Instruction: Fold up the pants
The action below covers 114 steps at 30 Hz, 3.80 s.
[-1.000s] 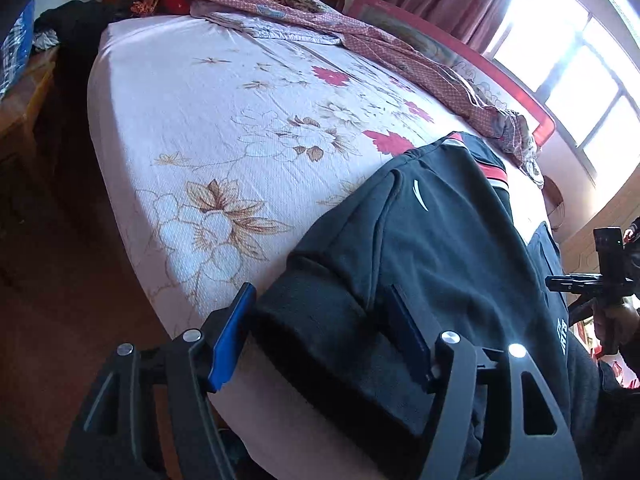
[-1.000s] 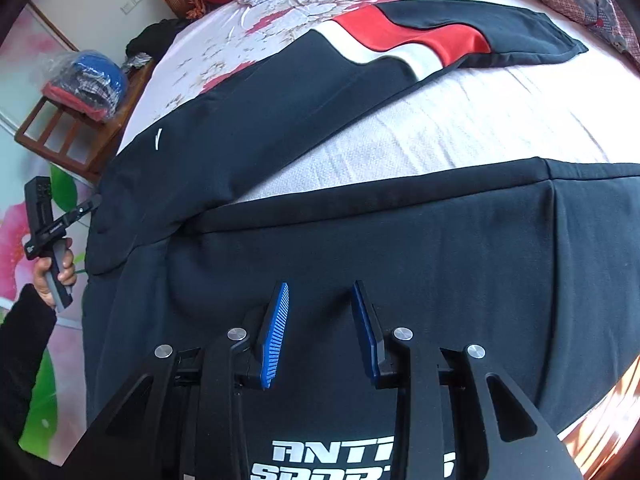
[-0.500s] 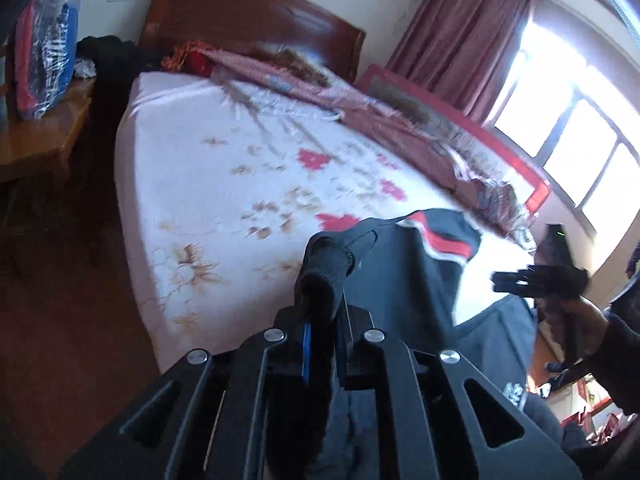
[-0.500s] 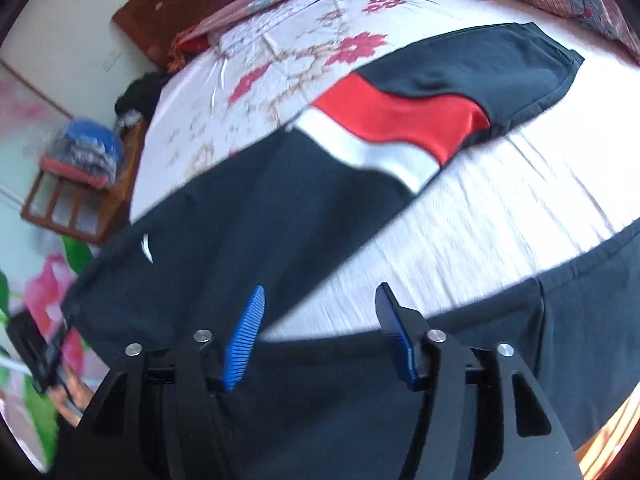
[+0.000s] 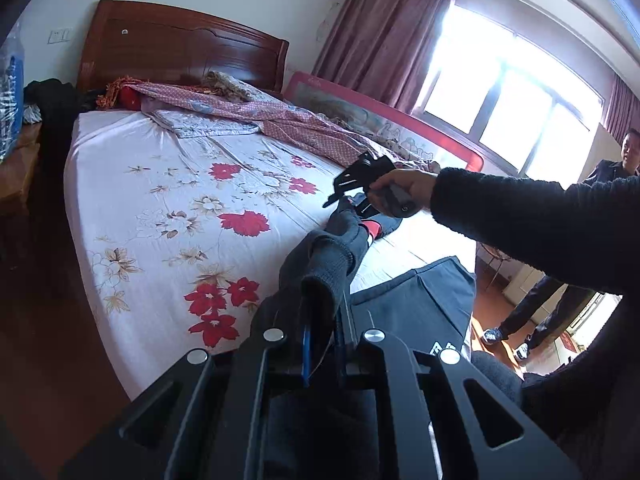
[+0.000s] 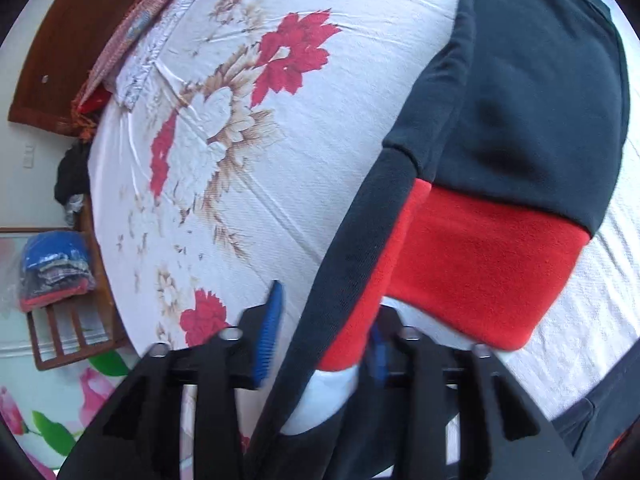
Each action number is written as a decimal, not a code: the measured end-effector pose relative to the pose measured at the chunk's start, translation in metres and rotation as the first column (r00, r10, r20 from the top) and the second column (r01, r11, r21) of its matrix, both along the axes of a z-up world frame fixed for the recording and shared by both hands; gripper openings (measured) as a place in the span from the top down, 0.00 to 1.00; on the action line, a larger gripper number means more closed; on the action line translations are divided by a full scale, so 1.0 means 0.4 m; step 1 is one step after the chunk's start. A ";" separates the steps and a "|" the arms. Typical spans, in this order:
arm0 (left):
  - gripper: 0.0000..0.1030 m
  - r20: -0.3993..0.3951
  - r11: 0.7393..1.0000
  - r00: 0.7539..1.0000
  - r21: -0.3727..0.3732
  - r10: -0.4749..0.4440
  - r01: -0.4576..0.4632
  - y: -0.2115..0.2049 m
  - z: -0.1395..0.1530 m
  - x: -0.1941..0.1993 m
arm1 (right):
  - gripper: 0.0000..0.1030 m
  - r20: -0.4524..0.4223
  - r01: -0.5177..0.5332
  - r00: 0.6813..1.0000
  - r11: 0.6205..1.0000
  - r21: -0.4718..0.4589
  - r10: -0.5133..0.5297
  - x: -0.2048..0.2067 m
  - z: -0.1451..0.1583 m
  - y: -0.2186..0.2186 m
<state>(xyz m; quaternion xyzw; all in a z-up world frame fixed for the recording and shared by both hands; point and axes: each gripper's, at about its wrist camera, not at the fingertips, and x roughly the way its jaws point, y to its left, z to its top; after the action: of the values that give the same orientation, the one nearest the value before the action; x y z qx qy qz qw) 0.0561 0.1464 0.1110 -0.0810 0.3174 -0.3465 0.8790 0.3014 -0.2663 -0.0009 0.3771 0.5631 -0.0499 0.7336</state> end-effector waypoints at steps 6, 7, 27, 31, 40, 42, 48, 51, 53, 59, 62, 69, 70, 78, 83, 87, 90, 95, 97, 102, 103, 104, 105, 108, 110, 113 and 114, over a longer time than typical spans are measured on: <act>0.92 -0.012 0.991 0.991 0.014 0.130 -0.130 0.081 -0.011 0.013 | 0.90 0.269 -0.039 0.963 0.990 0.133 0.001 -0.231 0.112 -0.080; 0.92 -0.014 0.990 0.990 0.017 0.137 -0.137 0.088 -0.010 0.008 | 0.90 0.301 -0.045 0.954 0.990 0.131 0.004 -0.290 0.132 -0.093; 0.80 -0.256 0.913 0.940 0.393 0.225 -0.111 0.112 -0.262 -0.311 | 0.90 0.125 -0.063 0.991 0.990 0.126 0.047 -0.922 -0.150 -0.021; 0.70 -0.186 0.851 0.908 0.456 0.376 -0.259 0.166 -0.218 -0.298 | 0.79 0.153 -0.144 0.978 0.989 0.017 0.140 -0.919 -0.121 0.017; 0.19 -0.006 0.912 0.957 0.303 0.291 -0.276 -0.023 -0.015 -0.241 | 0.49 0.270 -0.066 0.938 0.875 -0.479 0.219 -0.778 0.142 -0.047; 0.14 -0.037 0.949 0.973 0.231 0.230 -0.215 -0.107 -0.020 -0.206 | 0.46 0.237 -0.065 0.940 0.809 -0.584 0.247 -0.649 0.144 -0.054; 0.12 -0.206 0.993 0.972 0.043 0.112 -0.106 -0.280 -0.045 -0.138 | 0.38 -0.220 -0.389 0.887 0.400 -0.830 0.405 -0.316 -0.044 0.018; 0.11 -0.248 0.995 0.964 0.057 0.093 -0.082 -0.310 -0.080 -0.144 | 0.47 -0.244 -0.385 0.892 0.357 -0.851 0.381 -0.281 -0.070 -0.032; 0.09 -0.270 0.994 0.959 0.082 0.089 -0.069 -0.309 -0.105 -0.147 | 0.94 -0.206 -0.381 0.900 0.461 -0.802 0.385 -0.270 -0.057 -0.075; 0.07 -0.214 0.968 0.961 0.217 0.174 -0.127 -0.274 -0.179 -0.081 | 0.94 0.301 0.015 0.944 0.895 -0.446 0.134 -0.435 0.127 -0.338; 0.07 -0.264 0.942 0.933 0.290 0.246 -0.166 -0.239 -0.247 -0.045 | 0.94 0.470 0.211 0.876 0.964 -0.163 -0.112 -0.637 0.159 -0.509; 0.06 -0.253 0.887 0.922 0.431 0.292 -0.163 -0.192 -0.327 -0.082 | 0.94 0.351 0.552 0.716 0.797 0.244 -0.603 -1.034 -0.185 -0.756; 0.06 -0.261 0.885 0.919 0.438 0.294 -0.159 -0.192 -0.325 -0.080 | 0.97 0.345 0.560 0.691 0.772 0.301 -0.635 -1.064 -0.233 -0.765; 0.06 -0.256 0.851 0.912 0.502 0.319 -0.157 -0.185 -0.320 -0.079 | 0.96 0.392 0.498 0.706 0.807 0.318 -0.590 -1.051 -0.196 -0.729; 0.06 -0.238 0.844 0.916 0.510 0.324 -0.166 -0.159 -0.316 -0.089 | 0.96 0.344 0.514 0.750 0.825 0.234 -0.565 -1.066 -0.194 -0.731; 0.06 -0.225 0.834 0.912 0.519 0.343 -0.186 -0.140 -0.299 -0.087 | 0.94 0.324 0.537 0.757 0.823 0.184 -0.567 -1.081 -0.187 -0.718; 0.07 -0.176 0.828 0.924 0.521 0.339 -0.205 -0.128 -0.255 -0.116 | 0.93 0.316 0.525 0.776 0.837 0.154 -0.545 -1.094 -0.146 -0.655; 0.06 -0.093 0.848 0.932 0.454 0.350 -0.273 -0.036 -0.164 -0.180 | 0.79 0.409 0.169 0.879 0.962 0.214 -0.246 -0.991 -0.041 -0.415; 0.06 -0.112 0.863 0.929 0.424 0.352 -0.276 0.025 -0.156 -0.162 | 0.58 0.448 -0.076 0.894 0.982 0.174 -0.010 -0.877 0.023 -0.264; 0.06 -0.184 0.923 0.936 0.303 0.301 -0.238 0.149 -0.198 -0.045 | 0.47 0.432 -0.618 0.658 0.770 -0.158 0.617 -0.596 0.126 0.186; 0.06 -0.209 0.940 0.940 0.268 0.269 -0.209 0.162 -0.212 -0.021 | 0.47 0.408 -0.691 0.591 0.698 -0.189 0.696 -0.542 0.124 0.250; 0.06 -0.229 0.952 0.942 0.239 0.245 -0.190 0.167 -0.227 -0.004 | 0.46 0.369 -0.728 0.549 0.646 -0.229 0.750 -0.494 0.120 0.297; 0.06 -0.253 0.961 0.941 0.217 0.226 -0.172 0.170 -0.245 0.017 | 0.44 0.311 -0.739 0.528 0.608 -0.290 0.790 -0.452 0.114 0.339; 0.06 -0.324 0.974 0.927 0.181 0.187 -0.133 0.163 -0.306 0.061 | 0.35 0.165 -0.826 0.438 0.468 -0.314 0.884 -0.358 0.063 0.423; 0.06 -0.402 0.987 0.904 0.127 0.144 -0.101 0.155 -0.345 0.079 | 0.35 0.062 -0.889 0.385 0.388 -0.243 0.921 -0.319 0.006 0.451; 0.06 -0.428 0.990 0.896 0.123 0.119 -0.072 0.124 -0.372 0.077 | 0.44 -0.052 -0.923 0.298 0.274 -0.272 0.953 -0.333 -0.060 0.482; 0.06 -0.434 0.989 0.893 0.129 0.118 -0.068 0.118 -0.376 0.076 | 0.56 -0.040 -0.923 0.282 0.259 -0.285 0.959 -0.346 -0.061 0.488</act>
<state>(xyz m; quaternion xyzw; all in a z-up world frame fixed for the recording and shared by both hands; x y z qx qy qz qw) 0.0863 0.1934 -0.0396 -0.1233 0.5222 -0.2587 0.8032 0.1631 -0.0712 -0.0252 -0.1269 0.6113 0.3522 0.6973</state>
